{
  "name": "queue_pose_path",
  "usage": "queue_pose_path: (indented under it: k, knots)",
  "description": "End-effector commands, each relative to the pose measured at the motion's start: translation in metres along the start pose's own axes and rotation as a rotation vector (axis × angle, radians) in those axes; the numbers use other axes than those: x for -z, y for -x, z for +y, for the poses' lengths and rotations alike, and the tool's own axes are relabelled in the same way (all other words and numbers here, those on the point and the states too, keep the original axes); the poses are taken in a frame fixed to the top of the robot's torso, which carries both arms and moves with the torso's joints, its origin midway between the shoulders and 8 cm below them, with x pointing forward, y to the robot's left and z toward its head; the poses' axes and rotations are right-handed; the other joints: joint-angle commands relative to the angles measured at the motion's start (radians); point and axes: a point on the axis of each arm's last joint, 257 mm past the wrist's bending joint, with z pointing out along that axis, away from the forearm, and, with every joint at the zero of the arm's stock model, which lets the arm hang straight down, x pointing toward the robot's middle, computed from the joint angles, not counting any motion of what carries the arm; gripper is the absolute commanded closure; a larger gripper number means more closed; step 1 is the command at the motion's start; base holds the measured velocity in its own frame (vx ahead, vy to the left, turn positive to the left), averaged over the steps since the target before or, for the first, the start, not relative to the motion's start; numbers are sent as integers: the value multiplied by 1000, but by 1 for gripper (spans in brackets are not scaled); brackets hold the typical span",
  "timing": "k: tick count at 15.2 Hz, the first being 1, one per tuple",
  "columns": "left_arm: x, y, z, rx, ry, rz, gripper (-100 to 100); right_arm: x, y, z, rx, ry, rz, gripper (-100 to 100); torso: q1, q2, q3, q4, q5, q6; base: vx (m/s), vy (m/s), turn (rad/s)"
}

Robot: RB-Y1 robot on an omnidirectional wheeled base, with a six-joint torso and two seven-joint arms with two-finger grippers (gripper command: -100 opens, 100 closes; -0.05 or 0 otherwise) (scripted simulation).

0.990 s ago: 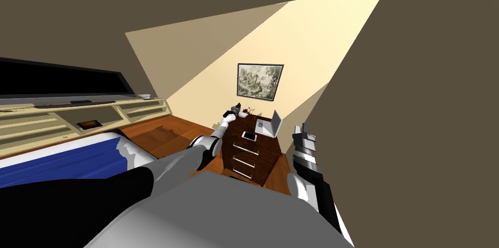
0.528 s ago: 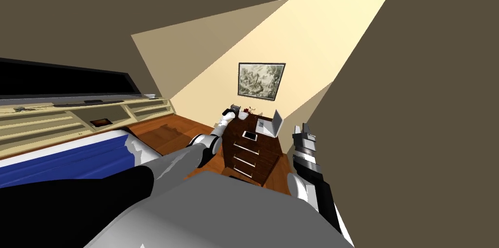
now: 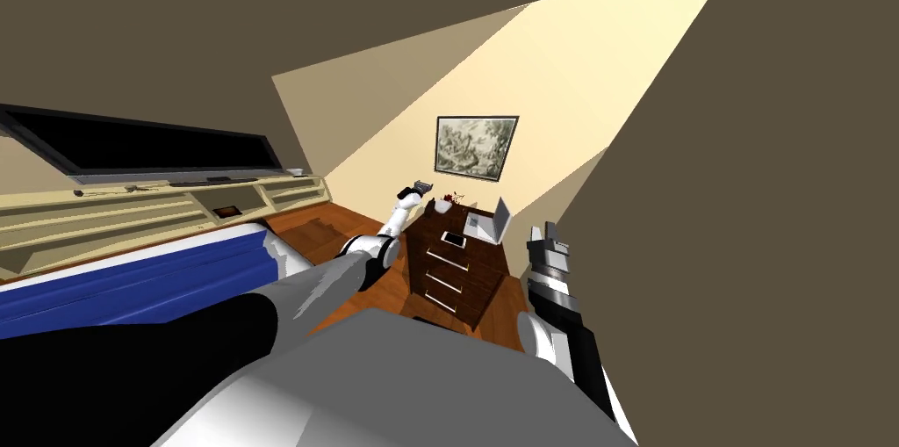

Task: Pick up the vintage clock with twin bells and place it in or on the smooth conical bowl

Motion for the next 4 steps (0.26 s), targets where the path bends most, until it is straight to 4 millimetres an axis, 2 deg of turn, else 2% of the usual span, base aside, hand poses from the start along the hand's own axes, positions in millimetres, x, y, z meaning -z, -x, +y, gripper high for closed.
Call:
queue_pose_path:
  k: [1,4]
  knots:
    - [0,0,0,0,0,0,-100,0,0,0,0,0,0,0,0,0,0,0,0,0,-11,-2,1]
    - [0,0,0,0,0,0,-100,0,0,0,0,0,0,0,1,-3,-2,-1,0,0,-2,0,0]
